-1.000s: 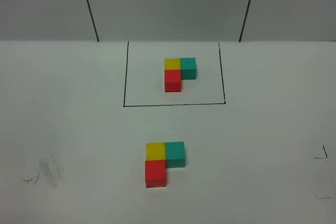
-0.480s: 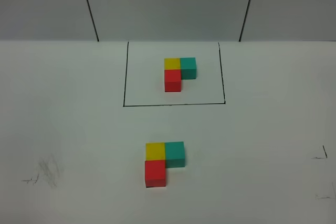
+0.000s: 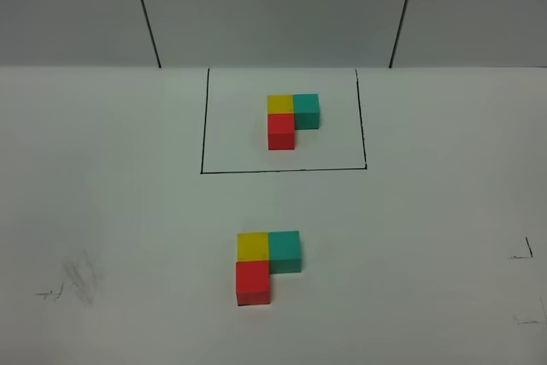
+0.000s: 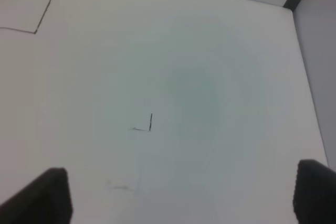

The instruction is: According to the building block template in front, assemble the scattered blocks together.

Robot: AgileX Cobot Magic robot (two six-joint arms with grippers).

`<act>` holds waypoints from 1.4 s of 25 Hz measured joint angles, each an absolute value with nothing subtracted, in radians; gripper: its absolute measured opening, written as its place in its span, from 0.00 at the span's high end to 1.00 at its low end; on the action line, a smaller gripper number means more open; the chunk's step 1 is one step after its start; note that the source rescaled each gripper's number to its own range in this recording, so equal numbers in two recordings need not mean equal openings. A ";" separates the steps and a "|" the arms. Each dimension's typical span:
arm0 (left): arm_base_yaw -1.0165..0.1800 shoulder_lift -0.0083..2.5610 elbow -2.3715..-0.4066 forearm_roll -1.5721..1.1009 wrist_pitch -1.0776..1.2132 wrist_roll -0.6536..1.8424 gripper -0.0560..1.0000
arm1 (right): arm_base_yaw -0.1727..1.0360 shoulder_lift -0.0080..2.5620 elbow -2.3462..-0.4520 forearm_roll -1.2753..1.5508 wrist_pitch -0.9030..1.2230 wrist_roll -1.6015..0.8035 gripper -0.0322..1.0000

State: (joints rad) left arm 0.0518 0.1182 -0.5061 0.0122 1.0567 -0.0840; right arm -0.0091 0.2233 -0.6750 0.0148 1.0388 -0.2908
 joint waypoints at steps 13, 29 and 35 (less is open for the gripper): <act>0.053 0.118 -0.506 0.012 1.057 -0.084 0.00 | 0.039 0.060 -0.541 0.070 1.023 -0.290 0.08; 0.053 0.118 -0.506 0.012 1.057 -0.084 0.00 | 0.039 0.048 -0.506 0.075 1.077 -0.265 0.08; 0.053 0.118 -0.506 0.012 1.057 -0.084 0.00 | 0.039 0.048 -0.506 0.075 1.077 -0.265 0.08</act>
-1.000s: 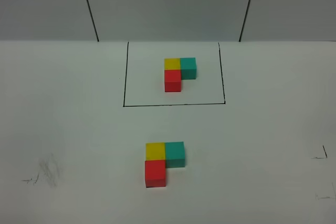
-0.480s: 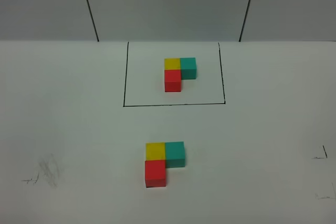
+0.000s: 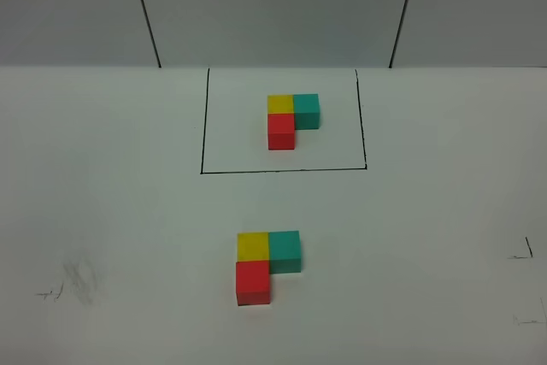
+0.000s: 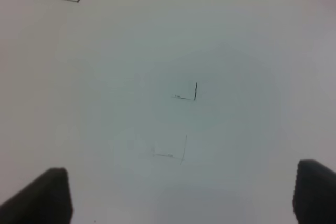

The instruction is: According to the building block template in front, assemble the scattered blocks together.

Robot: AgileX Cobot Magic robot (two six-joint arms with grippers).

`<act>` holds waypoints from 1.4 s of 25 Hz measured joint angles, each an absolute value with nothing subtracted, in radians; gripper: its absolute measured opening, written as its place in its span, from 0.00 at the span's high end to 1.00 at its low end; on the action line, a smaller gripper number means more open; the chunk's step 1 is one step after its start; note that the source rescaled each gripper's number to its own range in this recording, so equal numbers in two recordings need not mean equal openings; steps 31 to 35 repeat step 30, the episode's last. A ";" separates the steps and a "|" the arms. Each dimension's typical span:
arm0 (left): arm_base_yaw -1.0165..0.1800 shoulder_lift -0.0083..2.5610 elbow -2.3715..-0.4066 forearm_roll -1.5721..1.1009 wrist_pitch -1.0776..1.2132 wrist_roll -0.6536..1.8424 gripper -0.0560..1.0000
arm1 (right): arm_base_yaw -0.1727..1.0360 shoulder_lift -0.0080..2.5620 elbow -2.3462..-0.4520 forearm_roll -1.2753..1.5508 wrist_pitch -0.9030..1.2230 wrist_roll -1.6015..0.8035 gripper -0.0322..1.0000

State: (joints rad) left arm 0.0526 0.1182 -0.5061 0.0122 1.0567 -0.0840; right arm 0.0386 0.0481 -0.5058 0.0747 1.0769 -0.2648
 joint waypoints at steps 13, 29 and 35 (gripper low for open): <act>0.053 0.118 -0.506 0.012 1.057 -0.084 0.00 | 0.039 0.042 -0.506 0.075 1.077 -0.265 0.08; 0.053 0.118 -0.506 0.012 1.057 -0.084 0.00 | 0.039 -0.007 -0.506 0.075 1.077 -0.265 0.08; 0.053 0.118 -0.506 0.012 1.057 -0.084 0.00 | 0.039 -0.007 -0.506 0.075 1.077 -0.265 0.08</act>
